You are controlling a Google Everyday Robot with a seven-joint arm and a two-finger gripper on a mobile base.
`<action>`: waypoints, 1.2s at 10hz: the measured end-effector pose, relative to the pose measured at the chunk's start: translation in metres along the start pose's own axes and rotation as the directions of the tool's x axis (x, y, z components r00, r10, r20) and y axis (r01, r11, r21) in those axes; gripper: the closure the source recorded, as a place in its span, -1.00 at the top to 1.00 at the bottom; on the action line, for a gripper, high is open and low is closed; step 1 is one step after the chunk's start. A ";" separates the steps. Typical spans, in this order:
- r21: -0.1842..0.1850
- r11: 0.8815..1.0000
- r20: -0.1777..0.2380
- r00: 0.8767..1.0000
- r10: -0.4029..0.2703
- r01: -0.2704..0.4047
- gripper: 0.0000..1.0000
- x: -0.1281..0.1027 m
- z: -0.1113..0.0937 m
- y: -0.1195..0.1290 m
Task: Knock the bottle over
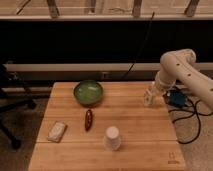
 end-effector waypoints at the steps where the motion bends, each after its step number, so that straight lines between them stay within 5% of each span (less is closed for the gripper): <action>1: -0.001 1.000 0.011 1.000 -0.021 0.021 -0.73 -0.002 0.001 -0.001; 6: 0.015 0.996 0.039 0.996 -0.084 0.083 -0.73 -0.020 0.001 -0.018; 12: 0.057 0.996 -0.001 0.997 -0.075 0.075 -0.73 -0.012 0.000 -0.059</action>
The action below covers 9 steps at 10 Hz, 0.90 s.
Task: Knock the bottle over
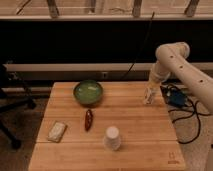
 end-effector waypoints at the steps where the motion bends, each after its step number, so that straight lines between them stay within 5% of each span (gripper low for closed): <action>1: 0.000 1.000 -0.008 1.000 0.008 -0.008 -0.73 0.004 0.001 -0.003; 9: 0.008 0.993 -0.069 0.991 0.115 -0.115 -0.73 0.068 0.000 -0.021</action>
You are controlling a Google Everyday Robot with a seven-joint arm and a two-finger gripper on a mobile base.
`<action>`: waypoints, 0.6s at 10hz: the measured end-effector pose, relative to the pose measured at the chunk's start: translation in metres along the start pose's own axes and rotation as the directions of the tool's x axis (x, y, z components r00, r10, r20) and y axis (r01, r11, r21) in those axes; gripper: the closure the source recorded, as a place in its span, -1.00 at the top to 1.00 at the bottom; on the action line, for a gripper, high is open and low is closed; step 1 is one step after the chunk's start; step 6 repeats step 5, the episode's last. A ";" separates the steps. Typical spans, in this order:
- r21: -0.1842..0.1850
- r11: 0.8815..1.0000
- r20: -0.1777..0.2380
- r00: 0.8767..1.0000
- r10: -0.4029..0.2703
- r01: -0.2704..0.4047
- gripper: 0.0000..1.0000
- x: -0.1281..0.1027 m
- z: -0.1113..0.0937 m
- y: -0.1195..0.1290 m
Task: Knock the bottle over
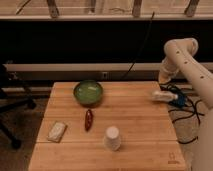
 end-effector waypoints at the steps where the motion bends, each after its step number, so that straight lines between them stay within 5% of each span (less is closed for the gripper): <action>1: 0.009 1.000 0.005 1.000 0.017 -0.017 -0.65 0.006 -0.002 -0.004; 3: 0.002 1.000 0.008 1.000 0.010 -0.010 -0.67 0.011 -0.001 -0.001; 4: -0.008 1.000 0.011 1.000 -0.001 0.001 -0.90 0.005 0.001 0.006; 6: -0.011 1.000 0.018 1.000 -0.003 0.003 -0.98 -0.006 0.002 0.008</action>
